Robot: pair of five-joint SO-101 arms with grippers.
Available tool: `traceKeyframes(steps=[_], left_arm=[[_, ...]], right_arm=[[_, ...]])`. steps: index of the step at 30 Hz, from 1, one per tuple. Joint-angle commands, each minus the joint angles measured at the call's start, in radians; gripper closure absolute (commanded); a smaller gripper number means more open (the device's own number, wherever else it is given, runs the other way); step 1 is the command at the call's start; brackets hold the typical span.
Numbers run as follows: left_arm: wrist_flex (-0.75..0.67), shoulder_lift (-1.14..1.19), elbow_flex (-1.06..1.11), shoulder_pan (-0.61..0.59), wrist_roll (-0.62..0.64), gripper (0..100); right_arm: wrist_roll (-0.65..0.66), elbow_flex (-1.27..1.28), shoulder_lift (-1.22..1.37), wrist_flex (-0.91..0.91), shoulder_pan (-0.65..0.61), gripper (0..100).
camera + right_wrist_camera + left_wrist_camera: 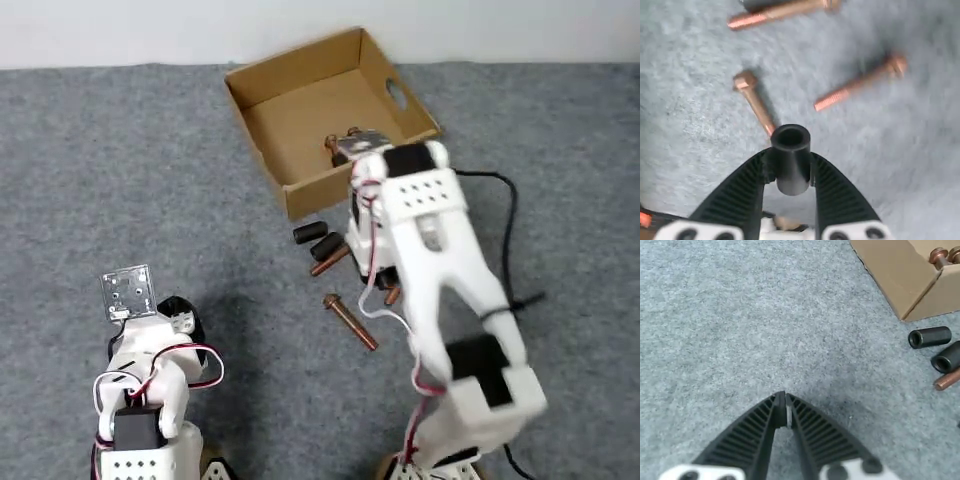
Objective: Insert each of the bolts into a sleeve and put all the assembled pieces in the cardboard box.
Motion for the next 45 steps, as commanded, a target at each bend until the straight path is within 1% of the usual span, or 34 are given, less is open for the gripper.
traceKeyframes(steps=[1, 4, 6, 10, 13, 15, 20, 22, 24, 26, 28, 30, 32, 35, 39, 42, 45], left_arm=[[-0.029, -0.005, -0.008, 0.002, 0.009, 99], [-0.029, -0.005, -0.008, 0.003, 0.011, 99], [-0.029, -0.005, -0.008, 0.003, 0.011, 99], [-0.049, -0.003, -0.008, 0.003, 0.012, 99], [-0.052, -0.003, -0.008, 0.003, 0.06, 99], [-0.052, -0.003, -0.008, 0.003, 0.08, 99], [-0.051, -0.003, -0.008, 0.006, 0.081, 99], [-0.038, -0.003, -0.008, 0.037, 0.08, 99], [0.015, -0.006, -0.008, 0.098, 0.078, 99], [0.018, -0.009, -0.008, 0.141, 0.075, 99], [-0.017, -0.009, -0.008, 0.141, 0.04, 99], [-0.044, -0.009, -0.013, 0.123, -0.023, 99], [-0.061, -0.009, -0.025, 0.11, -0.078, 99], [-0.043, -0.006, -0.113, 0.123, -0.095, 99], [0.054, 0.0, -0.277, 0.213, -0.089, 99], [0.147, 0.08, -0.386, 0.233, 0.0, 99], [0.209, 0.282, -0.539, 0.238, 0.074, 99]], right_arm=[[-0.16, 0.083, -0.191, 0.044, 0.053, 98.9], [-0.275, 0.147, -0.297, 0.041, 0.107, 98.9], [-0.313, 0.186, -0.369, 0.027, 0.139, 98.9], [-0.313, 0.272, -0.533, -0.021, 0.186, 99.1], [-0.313, 0.367, -0.673, -0.058, 0.217, 99.1], [-0.313, 0.457, -0.773, -0.088, 0.237, 99.1], [-0.313, 0.721, -1.049, -0.176, 0.286, 99.1], [-0.311, 0.818, -1.167, -0.214, 0.3, 99.1], [-0.311, 0.905, -1.285, -0.236, 0.306, 99.1], [-0.311, 0.979, -1.394, -0.236, 0.315, 99.1], [-0.31, 1.051, -1.498, -0.232, 0.329, 99.1], [-0.305, 1.1, -1.592, -0.243, 0.352, 99.1], [-0.267, 1.134, -1.678, -0.262, 0.369, 99.1], [-0.226, 1.174, -1.788, -0.28, 0.389, 99.1], [-0.218, 1.192, -1.857, -0.286, 0.392, 99.1], [-0.218, 1.203, -1.857, -0.288, 0.392, 99.1], [-0.216, 1.212, -1.862, -0.295, 0.39, 99.1]])
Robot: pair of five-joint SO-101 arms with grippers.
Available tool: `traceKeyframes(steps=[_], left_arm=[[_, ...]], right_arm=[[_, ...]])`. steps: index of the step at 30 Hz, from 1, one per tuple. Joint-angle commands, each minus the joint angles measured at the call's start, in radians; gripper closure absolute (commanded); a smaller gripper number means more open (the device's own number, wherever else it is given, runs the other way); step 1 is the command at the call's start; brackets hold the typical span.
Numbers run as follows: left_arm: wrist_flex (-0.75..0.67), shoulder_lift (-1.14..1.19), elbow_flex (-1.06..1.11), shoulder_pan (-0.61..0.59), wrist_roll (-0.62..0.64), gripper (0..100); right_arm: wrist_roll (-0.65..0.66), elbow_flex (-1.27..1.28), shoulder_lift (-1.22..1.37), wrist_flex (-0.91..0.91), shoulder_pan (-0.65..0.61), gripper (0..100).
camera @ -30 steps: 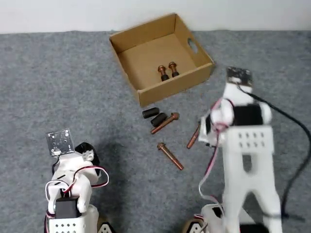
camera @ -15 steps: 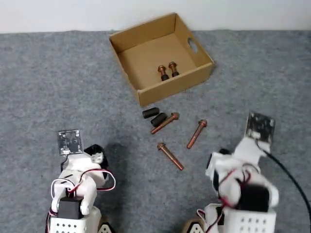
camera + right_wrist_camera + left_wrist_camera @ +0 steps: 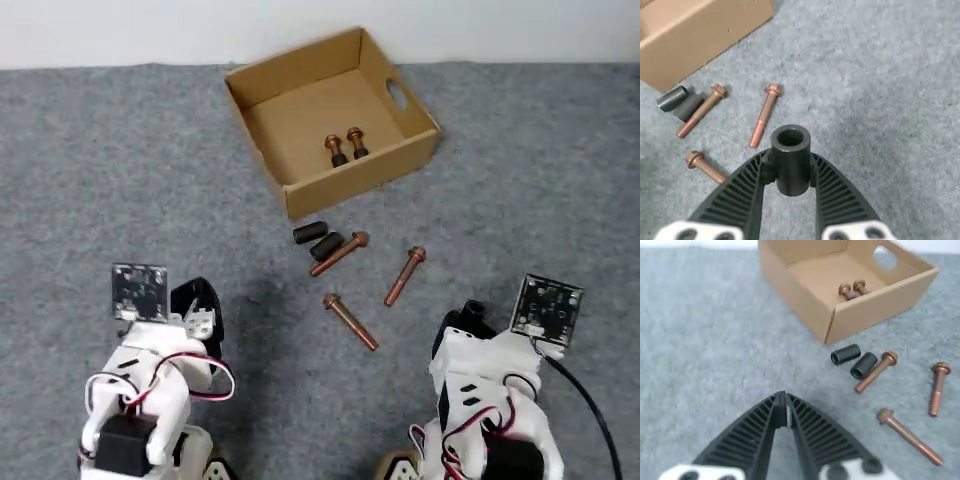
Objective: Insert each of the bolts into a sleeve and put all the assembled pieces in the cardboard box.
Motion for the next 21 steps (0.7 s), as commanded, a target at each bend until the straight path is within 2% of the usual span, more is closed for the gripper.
traceKeyframes(steps=[1, 4, 7, 14, 21], left_arm=[[0.06, 0.252, -0.223, 0.015, 0.091, 99], [0.103, 0.54, -0.4, 0.057, 0.18, 99], [0.17, 0.804, -0.559, 0.147, 0.282, 99], [0.199, 1.221, -0.814, 0.318, 0.545, 99], [0.201, 1.459, -0.984, 0.42, 0.586, 99]], right_arm=[[0.026, 0.0, -0.012, -0.031, 0.007, 99.1], [0.068, 0.011, -0.013, -0.039, 0.007, 99.1], [0.077, 0.015, -0.013, -0.044, 0.007, 99.1], [0.077, 0.017, -0.015, -0.045, 0.008, 99.1], [0.077, 0.017, -0.015, -0.045, 0.01, 99.1]])
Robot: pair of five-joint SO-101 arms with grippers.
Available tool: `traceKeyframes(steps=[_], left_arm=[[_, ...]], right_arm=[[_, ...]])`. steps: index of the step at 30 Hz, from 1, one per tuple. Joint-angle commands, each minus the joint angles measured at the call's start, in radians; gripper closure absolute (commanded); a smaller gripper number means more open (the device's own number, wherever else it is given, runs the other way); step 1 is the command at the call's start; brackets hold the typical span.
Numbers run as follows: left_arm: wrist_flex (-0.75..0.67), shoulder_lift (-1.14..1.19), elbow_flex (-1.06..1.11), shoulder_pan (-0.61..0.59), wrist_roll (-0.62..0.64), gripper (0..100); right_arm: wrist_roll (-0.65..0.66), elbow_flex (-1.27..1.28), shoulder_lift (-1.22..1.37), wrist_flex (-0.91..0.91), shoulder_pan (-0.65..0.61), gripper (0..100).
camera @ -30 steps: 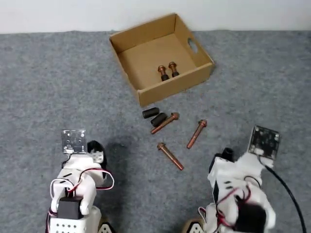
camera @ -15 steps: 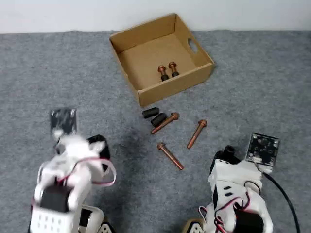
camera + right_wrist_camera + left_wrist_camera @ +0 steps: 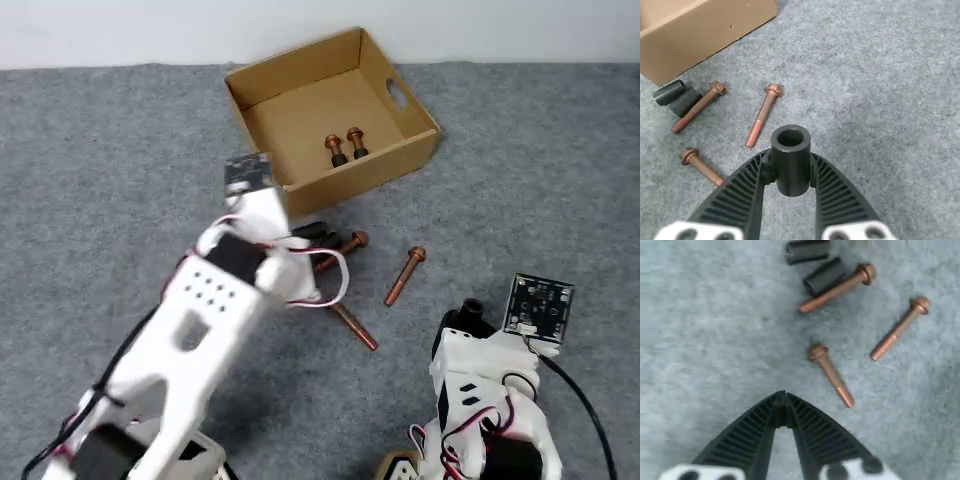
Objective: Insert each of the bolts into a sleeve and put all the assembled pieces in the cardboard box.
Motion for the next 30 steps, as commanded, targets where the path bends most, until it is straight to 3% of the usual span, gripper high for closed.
traceKeyframes(steps=[1, 8, 14, 30], left_arm=[[0.011, 0.092, -0.104, 0.04, 0.015, 99], [0.011, 0.273, -0.206, 0.08, 0.017, 98], [0.011, 0.388, -0.225, 0.081, 0.017, 86], [-0.015, 0.572, -0.361, 0.087, 0.017, 85]], right_arm=[[0.012, -0.005, 0.001, -0.025, 0.01, 99.1], [0.012, -0.005, -0.004, -0.025, 0.01, 99.0], [0.014, 0.008, -0.041, -0.027, 0.01, 99.0], [0.014, 0.009, -0.039, -0.028, 0.01, 99.0]])
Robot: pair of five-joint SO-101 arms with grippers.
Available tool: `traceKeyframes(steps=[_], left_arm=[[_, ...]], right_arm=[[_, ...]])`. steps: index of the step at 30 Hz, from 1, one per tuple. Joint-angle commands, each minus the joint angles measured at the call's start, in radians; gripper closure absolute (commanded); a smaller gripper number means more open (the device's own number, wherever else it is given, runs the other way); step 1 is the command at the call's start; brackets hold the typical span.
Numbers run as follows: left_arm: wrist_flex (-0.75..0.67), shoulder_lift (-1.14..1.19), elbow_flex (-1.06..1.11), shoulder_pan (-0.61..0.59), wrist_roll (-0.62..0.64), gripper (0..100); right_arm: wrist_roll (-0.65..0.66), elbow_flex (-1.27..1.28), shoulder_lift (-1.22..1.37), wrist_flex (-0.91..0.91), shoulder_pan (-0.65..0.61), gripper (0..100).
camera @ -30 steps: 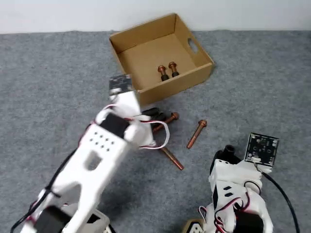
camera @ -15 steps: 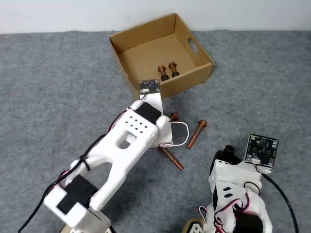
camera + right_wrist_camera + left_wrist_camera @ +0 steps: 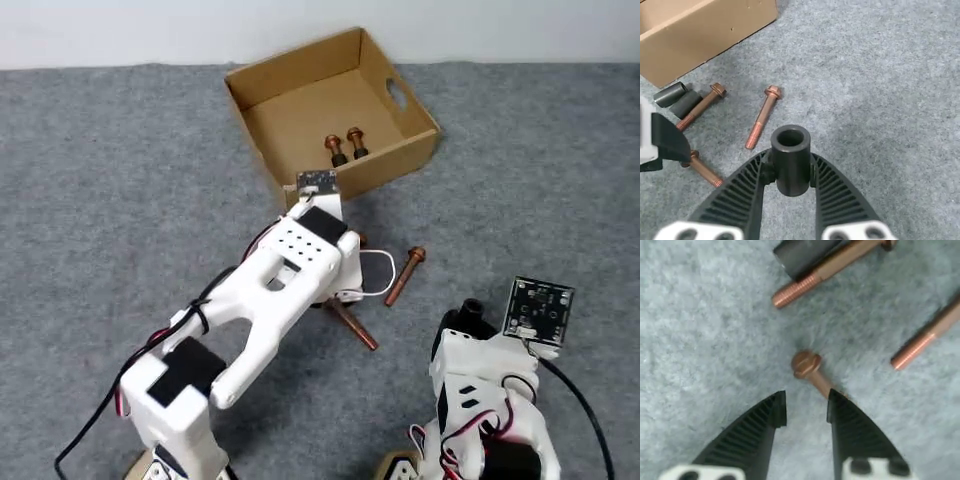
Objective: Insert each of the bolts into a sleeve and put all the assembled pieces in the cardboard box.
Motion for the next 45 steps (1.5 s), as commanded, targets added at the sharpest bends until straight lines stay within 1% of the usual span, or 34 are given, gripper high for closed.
traceKeyframes(steps=[1, 5, 7, 15, 21, 23, 25, 26, 27, 31, 37, 40, 45], left_arm=[[-0.014, 0.021, -0.059, 0.02, 0.008, 85], [-0.015, 0.072, -0.059, 0.069, 0.008, 85], [-0.029, 0.097, -0.061, 0.075, 0.025, 85], [-0.101, 0.175, -0.061, -0.008, 0.034, 85], [-0.123, 0.229, -0.061, -0.015, 0.035, 86], [-0.12, 0.233, -0.061, -0.015, 0.035, 89], [-0.118, 0.227, -0.061, -0.015, 0.035, 98], [-0.115, 0.222, -0.061, -0.015, 0.035, 100], [-0.114, 0.21, -0.061, -0.015, 0.035, 99], [-0.069, 0.103, -0.062, -0.005, 0.029, 100], [0.021, -0.199, -0.041, 0.086, -0.035, 100], [0.015, -0.353, 0.019, 0.121, -0.077, 100], [-0.072, -0.592, 0.203, 0.126, -0.152, 100]], right_arm=[[0.014, -0.006, -0.005, -0.028, 0.01, 99.0], [0.014, -0.006, -0.005, -0.028, 0.01, 99.0], [0.014, -0.006, -0.005, -0.028, 0.01, 99.0], [0.014, -0.006, -0.005, -0.028, 0.01, 99.0], [0.014, -0.006, -0.005, -0.028, 0.01, 99.0], [0.014, -0.006, -0.005, -0.028, 0.01, 99.0], [0.014, -0.006, -0.005, -0.028, 0.01, 99.0], [0.014, -0.006, -0.005, -0.028, 0.01, 99.0], [0.014, -0.006, -0.005, -0.028, 0.01, 99.0], [0.014, -0.006, -0.005, -0.028, 0.01, 99.0], [0.014, -0.006, -0.005, -0.028, 0.01, 99.0], [0.014, -0.006, -0.005, -0.028, 0.008, 99.0], [0.011, -0.006, -0.005, -0.027, 0.004, 99.1]])
